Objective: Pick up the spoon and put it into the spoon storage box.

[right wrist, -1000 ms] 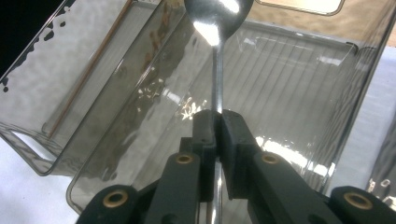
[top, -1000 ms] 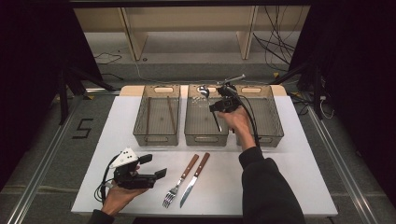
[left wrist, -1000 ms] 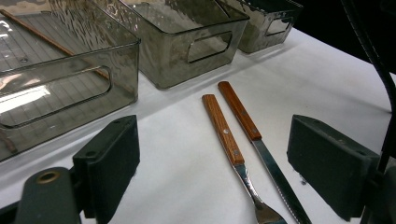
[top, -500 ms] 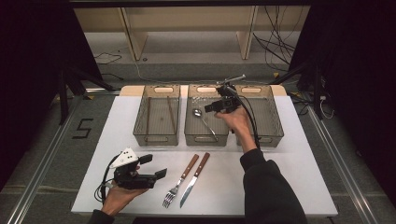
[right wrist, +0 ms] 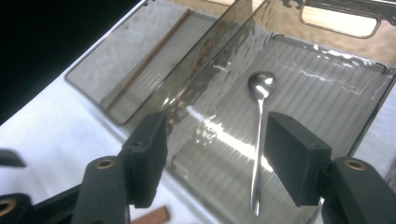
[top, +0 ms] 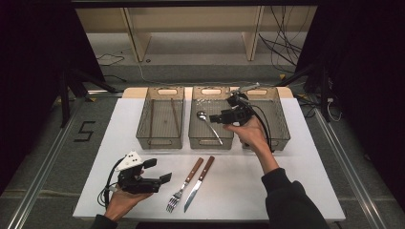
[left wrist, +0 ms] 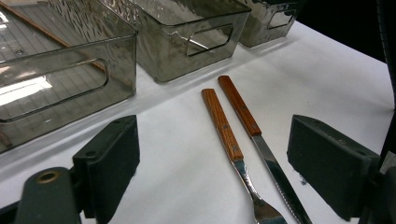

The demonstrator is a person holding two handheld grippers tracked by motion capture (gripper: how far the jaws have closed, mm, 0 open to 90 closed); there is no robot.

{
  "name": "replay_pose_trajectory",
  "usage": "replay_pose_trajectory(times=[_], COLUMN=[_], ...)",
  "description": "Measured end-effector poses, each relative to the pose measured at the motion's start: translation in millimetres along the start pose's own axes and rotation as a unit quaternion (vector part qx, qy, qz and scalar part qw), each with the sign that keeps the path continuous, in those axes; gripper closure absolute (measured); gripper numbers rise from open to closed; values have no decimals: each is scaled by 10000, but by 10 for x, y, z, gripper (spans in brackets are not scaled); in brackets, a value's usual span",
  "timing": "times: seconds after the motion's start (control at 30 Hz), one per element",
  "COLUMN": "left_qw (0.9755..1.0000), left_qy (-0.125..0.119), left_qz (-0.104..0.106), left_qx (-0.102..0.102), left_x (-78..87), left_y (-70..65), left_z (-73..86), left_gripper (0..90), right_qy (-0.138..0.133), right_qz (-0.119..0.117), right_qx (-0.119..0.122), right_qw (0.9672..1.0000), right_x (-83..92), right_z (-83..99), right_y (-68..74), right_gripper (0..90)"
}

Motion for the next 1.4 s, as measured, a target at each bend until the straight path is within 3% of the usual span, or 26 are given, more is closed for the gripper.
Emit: replay_pose_trajectory(times=[0.57, 0.7, 0.87, 1.4], left_qw=[9996, 9995, 9993, 9992], left_qy=[279, 322, 368, 398], left_qz=[-9, -17, -12, -4], left_qx=[67, 57, 74, 68], left_x=[-57, -67, -80, -104], left_y=[-79, -96, -112, -147], left_z=[36, 40, 52, 46], left_gripper=[167, 167, 168, 167], right_qy=[-228, -276, -375, -297], right_qz=[-224, -260, -310, -429], right_qx=[456, 446, 420, 569], right_qw=[9985, 9983, 9979, 9970], right_x=[386, 433, 432, 307], right_z=[574, 703, 834, 1019], right_y=[264, 293, 317, 434], right_gripper=[336, 335, 335, 306])
Point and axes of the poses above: each handheld gripper's, and its own axes: x roughly backward along the jaws, z roughly out of its underside, y roughly to its left, the point moved 10 cm from there along -x, roughly forward along the jaws, and after that the axes turned 6 degrees about -z, right-handed, at the moved point
